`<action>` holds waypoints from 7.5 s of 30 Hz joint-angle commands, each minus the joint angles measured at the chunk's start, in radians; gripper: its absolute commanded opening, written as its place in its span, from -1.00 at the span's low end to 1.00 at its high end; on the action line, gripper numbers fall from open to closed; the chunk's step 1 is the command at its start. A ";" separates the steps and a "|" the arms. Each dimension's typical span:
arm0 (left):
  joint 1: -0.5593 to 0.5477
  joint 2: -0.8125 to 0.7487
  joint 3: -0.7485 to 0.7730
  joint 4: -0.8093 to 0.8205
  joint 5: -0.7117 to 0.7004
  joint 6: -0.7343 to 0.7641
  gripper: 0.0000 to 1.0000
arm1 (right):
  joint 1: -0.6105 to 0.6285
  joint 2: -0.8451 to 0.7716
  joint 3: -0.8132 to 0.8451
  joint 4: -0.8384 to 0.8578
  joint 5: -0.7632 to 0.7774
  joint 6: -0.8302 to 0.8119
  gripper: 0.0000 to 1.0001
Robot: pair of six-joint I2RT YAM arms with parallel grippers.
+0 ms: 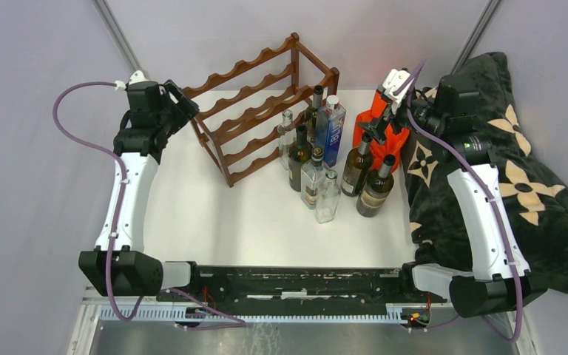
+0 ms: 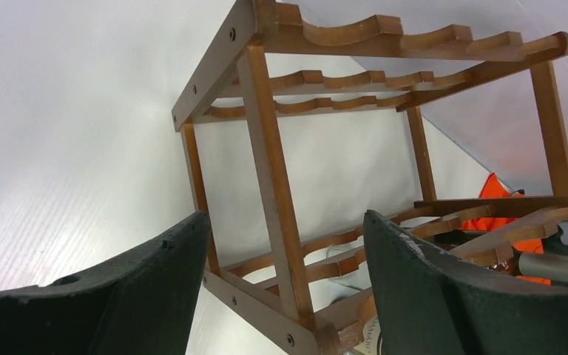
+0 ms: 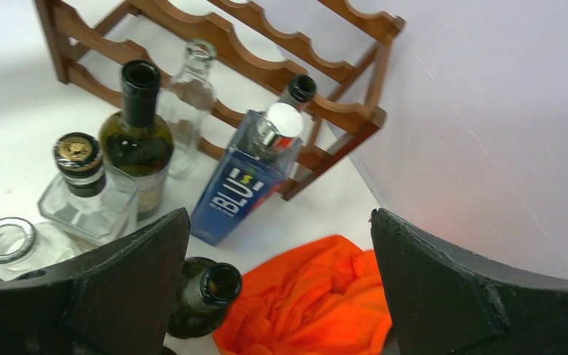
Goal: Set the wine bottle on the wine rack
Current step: Pick up the wine bottle from the center of the board, then place the wine bottle at the center of the board, then move the wine bottle to the center of the board.
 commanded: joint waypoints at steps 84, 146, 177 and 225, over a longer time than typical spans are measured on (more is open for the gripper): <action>-0.051 -0.258 -0.216 0.474 0.416 -0.022 0.67 | 0.011 0.629 0.457 0.156 0.344 0.236 -0.85; -0.256 -0.281 -0.170 0.445 0.374 -0.010 0.70 | -0.176 0.525 0.423 0.196 0.067 0.244 0.96; -0.596 -0.280 -0.278 0.441 0.363 0.153 0.68 | -0.208 -0.249 -0.292 -0.276 -0.097 -0.063 0.84; -0.606 -0.499 -0.483 0.446 0.381 0.132 0.68 | -0.459 -0.111 -0.404 -0.028 0.016 0.063 0.03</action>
